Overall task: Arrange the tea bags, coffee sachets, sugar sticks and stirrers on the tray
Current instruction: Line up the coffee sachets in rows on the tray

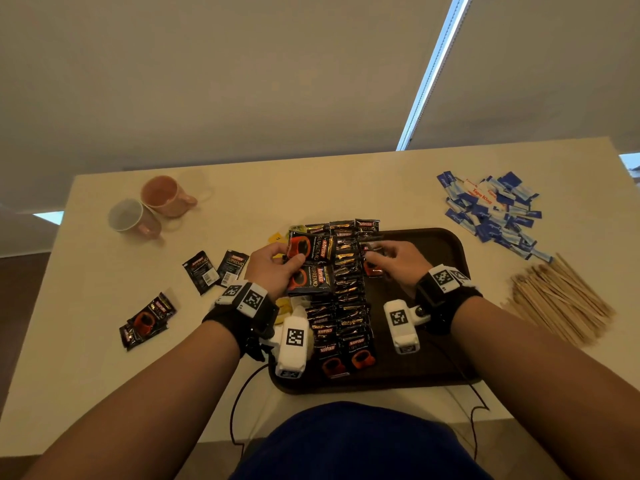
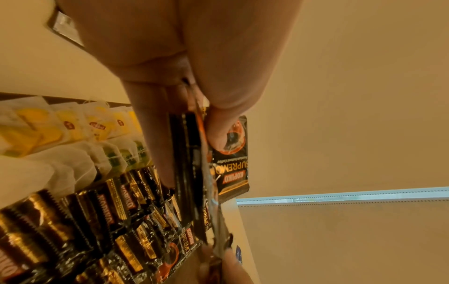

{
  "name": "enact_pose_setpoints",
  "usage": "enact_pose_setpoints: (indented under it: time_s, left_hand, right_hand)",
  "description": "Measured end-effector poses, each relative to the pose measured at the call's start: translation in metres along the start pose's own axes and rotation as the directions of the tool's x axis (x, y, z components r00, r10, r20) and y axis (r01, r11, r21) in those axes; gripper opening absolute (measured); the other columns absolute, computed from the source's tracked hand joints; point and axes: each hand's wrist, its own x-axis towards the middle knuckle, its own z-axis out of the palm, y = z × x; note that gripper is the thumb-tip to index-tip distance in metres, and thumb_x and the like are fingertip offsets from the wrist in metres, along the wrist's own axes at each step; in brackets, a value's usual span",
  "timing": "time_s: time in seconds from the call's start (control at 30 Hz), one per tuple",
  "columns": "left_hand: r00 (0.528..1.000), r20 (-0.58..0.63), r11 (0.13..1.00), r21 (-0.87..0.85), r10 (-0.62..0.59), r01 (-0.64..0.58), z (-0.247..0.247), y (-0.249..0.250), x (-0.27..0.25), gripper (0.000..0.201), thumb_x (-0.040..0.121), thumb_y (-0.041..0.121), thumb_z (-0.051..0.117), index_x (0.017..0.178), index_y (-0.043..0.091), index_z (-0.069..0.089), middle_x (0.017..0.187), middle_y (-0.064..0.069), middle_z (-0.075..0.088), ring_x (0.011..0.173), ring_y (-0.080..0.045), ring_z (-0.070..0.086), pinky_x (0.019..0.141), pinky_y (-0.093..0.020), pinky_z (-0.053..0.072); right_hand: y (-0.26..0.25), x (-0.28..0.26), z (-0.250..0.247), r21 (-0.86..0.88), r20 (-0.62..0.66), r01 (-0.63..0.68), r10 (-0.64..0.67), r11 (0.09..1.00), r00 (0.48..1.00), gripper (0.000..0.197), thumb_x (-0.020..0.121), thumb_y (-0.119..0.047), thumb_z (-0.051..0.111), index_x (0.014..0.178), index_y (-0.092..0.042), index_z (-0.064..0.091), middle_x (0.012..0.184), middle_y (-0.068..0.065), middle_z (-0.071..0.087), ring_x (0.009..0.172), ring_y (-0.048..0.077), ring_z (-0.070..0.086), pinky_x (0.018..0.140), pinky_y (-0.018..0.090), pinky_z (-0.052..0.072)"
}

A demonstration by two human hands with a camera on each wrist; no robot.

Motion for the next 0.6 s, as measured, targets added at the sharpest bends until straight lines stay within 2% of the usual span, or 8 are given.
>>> enact_pose_setpoints:
  time_s: [0.03,0.1,0.2,0.3,0.37,0.47,0.53,0.6]
  left_hand:
    - [1.000,-0.010,1.000,0.004,0.001,-0.001,-0.001,-0.001,0.001,0.007,0.091,0.012,0.070,0.098,0.015,0.067,0.088,-0.017,0.075,0.074,-0.029,0.073,0.071,-0.042,0.061]
    - [0.999,-0.033,1.000,0.022,0.010,-0.009,-0.003,-0.002,0.004,0.006,0.091,0.014,0.071,0.096,0.017,0.068,0.084,-0.014,0.076,0.075,-0.029,0.074,0.076,-0.047,0.061]
    - [0.999,-0.049,1.000,0.016,0.007,-0.006,-0.005,-0.003,0.006,0.007,0.091,0.015,0.071,0.093,0.020,0.067,0.080,-0.010,0.076,0.073,-0.027,0.073,0.078,-0.048,0.061]
    - [0.999,-0.052,1.000,0.002,0.000,0.000,-0.003,-0.002,0.007,0.008,0.091,0.014,0.071,0.093,0.020,0.067,0.082,-0.009,0.076,0.073,-0.026,0.073,0.078,-0.046,0.061]
    - [0.999,-0.044,1.000,-0.010,-0.007,0.007,-0.002,-0.002,0.007,0.007,0.091,0.014,0.071,0.094,0.019,0.067,0.083,-0.009,0.076,0.073,-0.025,0.074,0.077,-0.045,0.061]
    - [0.999,-0.041,1.000,-0.016,-0.016,0.016,-0.001,-0.001,0.006,0.008,0.091,0.013,0.070,0.097,0.017,0.067,0.085,-0.010,0.076,0.069,-0.020,0.074,0.073,-0.040,0.061]
    - [0.999,-0.041,1.000,-0.011,-0.018,0.017,-0.001,-0.001,0.006,0.008,0.092,0.012,0.070,0.098,0.015,0.067,0.085,-0.010,0.076,0.065,-0.016,0.073,0.065,-0.033,0.060]
    - [0.999,-0.042,1.000,-0.006,-0.020,0.020,-0.001,-0.001,0.005,0.008,0.092,0.012,0.069,0.099,0.014,0.067,0.083,-0.009,0.075,0.063,-0.015,0.072,0.061,-0.030,0.057]
  right_hand:
    - [0.002,0.000,-0.001,0.069,0.003,-0.058,0.058,0.996,0.998,0.031,0.099,-0.026,0.057,0.125,-0.008,0.059,0.099,0.007,0.063,0.074,0.013,0.054,0.062,0.026,0.045]
    - [0.002,-0.001,-0.003,0.210,0.017,-0.142,0.141,0.967,0.990,0.022,0.105,-0.020,0.041,0.110,-0.008,0.059,0.091,0.010,0.062,0.068,0.017,0.054,0.061,0.029,0.045]
    - [0.010,0.007,-0.010,0.234,-0.017,-0.164,0.173,0.958,0.985,0.025,0.106,-0.017,0.033,0.109,-0.010,0.057,0.103,0.014,0.068,0.089,0.027,0.067,0.078,0.045,0.058]
    - [0.016,0.012,-0.015,0.040,-0.135,-0.107,0.112,0.993,0.985,0.023,0.104,-0.016,0.040,0.111,-0.005,0.060,0.111,0.018,0.065,0.102,0.034,0.065,0.087,0.054,0.057]
    - [0.022,0.017,-0.017,0.006,-0.178,-0.079,0.079,0.997,0.981,0.022,0.102,-0.012,0.046,0.112,-0.003,0.063,0.109,0.016,0.068,0.101,0.031,0.067,0.090,0.049,0.056]
    - [0.029,0.023,-0.016,0.061,-0.194,-0.107,0.117,0.992,0.974,0.025,0.099,-0.011,0.056,0.120,-0.004,0.066,0.112,0.011,0.070,0.100,0.024,0.068,0.085,0.036,0.057]
    - [0.032,0.028,-0.015,0.002,-0.212,-0.113,0.111,0.994,0.971,0.031,0.094,-0.014,0.064,0.124,-0.006,0.065,0.118,0.011,0.070,0.106,0.023,0.067,0.096,0.041,0.054]
    - [0.036,0.031,-0.013,-0.068,-0.238,-0.115,0.096,0.991,0.967,0.032,0.090,-0.017,0.070,0.121,-0.008,0.068,0.112,0.008,0.071,0.104,0.022,0.067,0.099,0.041,0.053]
